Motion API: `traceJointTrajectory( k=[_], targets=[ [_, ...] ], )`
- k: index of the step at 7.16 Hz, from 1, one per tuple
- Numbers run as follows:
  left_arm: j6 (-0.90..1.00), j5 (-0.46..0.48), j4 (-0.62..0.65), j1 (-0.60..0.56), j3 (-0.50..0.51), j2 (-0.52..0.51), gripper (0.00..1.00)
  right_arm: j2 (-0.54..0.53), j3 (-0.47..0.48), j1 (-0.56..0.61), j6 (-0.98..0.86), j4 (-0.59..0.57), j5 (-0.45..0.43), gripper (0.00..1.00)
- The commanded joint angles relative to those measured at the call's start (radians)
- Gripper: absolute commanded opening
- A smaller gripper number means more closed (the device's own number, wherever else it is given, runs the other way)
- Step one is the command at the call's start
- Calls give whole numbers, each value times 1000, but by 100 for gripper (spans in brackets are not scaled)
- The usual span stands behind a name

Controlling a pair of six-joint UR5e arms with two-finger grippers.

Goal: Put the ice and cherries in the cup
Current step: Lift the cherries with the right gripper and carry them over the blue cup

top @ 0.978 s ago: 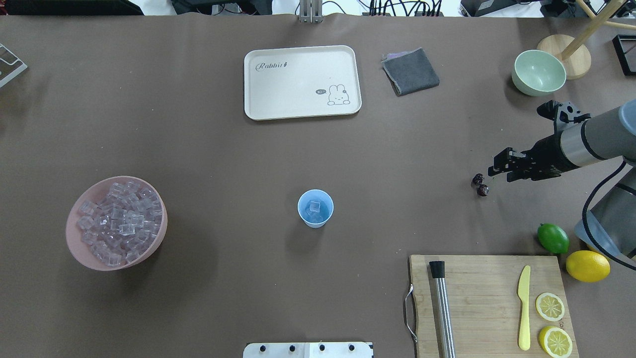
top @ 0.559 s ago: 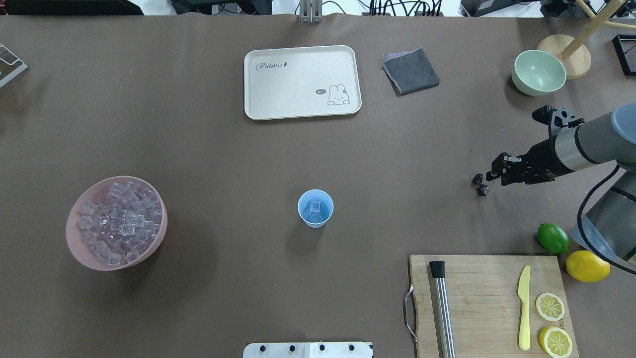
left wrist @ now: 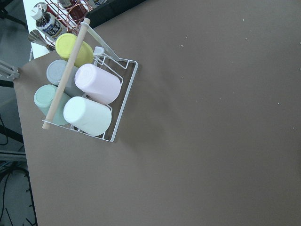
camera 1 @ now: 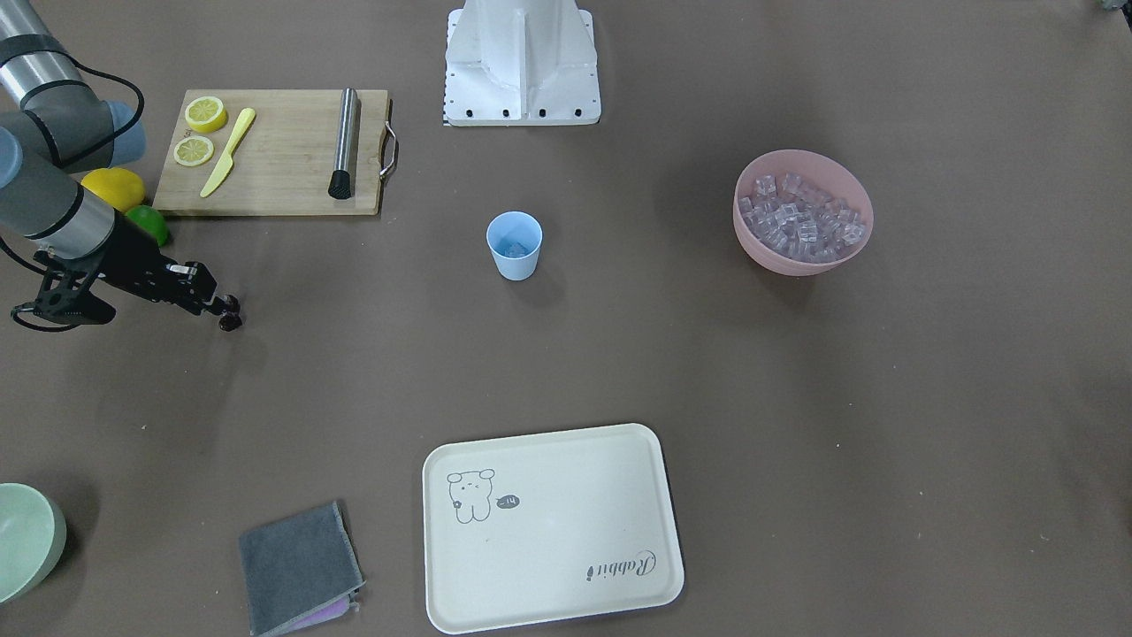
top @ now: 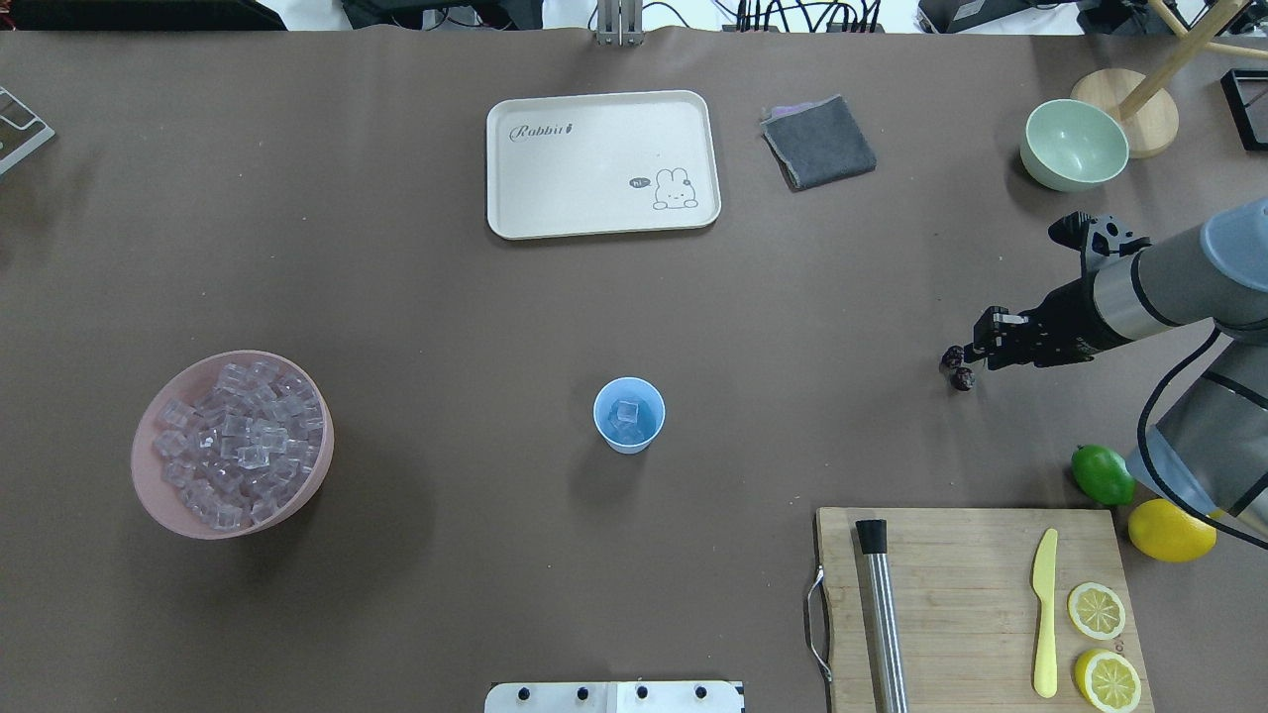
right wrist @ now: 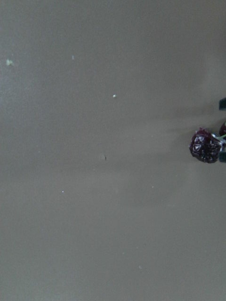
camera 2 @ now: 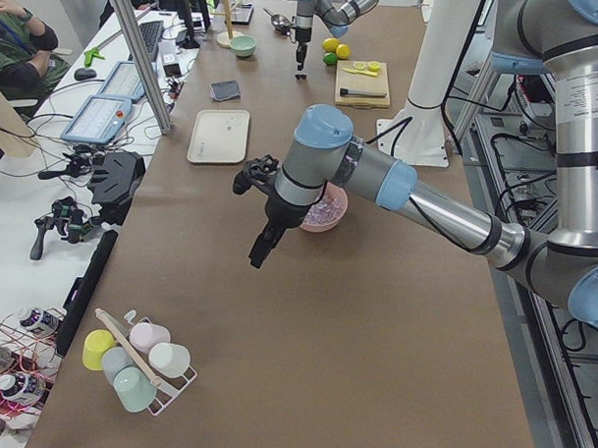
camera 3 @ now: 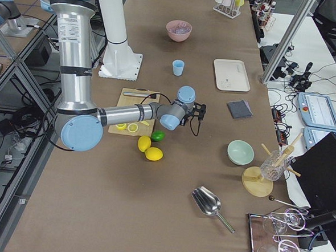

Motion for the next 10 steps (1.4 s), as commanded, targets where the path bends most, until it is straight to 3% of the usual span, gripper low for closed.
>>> traceJointTrajectory(
  k=[1, 2, 3, 5, 7, 8, 10],
  targets=[
    [0, 0, 0, -1, 0, -2, 99, 1, 0, -1, 0, 0, -2, 12],
    [0, 0, 0, -1, 0, -2, 99, 0, 3, -1, 0, 2, 1, 0],
    [0, 0, 0, -1, 0, 0, 99, 1, 25, -1, 3, 0, 9, 0],
    [0, 0, 1, -1, 11, 0, 99, 4, 164, 15, 59, -47, 35, 0],
    [-3, -1, 3, -1, 25, 0, 99, 108, 332, 6, 74, -284, 20, 0],
    [-3, -1, 3, -1, 28, 0, 99, 198, 394, -48, 74, -398, -35, 0],
    [-9, -1, 3, 1, 37, -2, 99, 465, 399, -183, 138, -701, -191, 0]
  ],
)
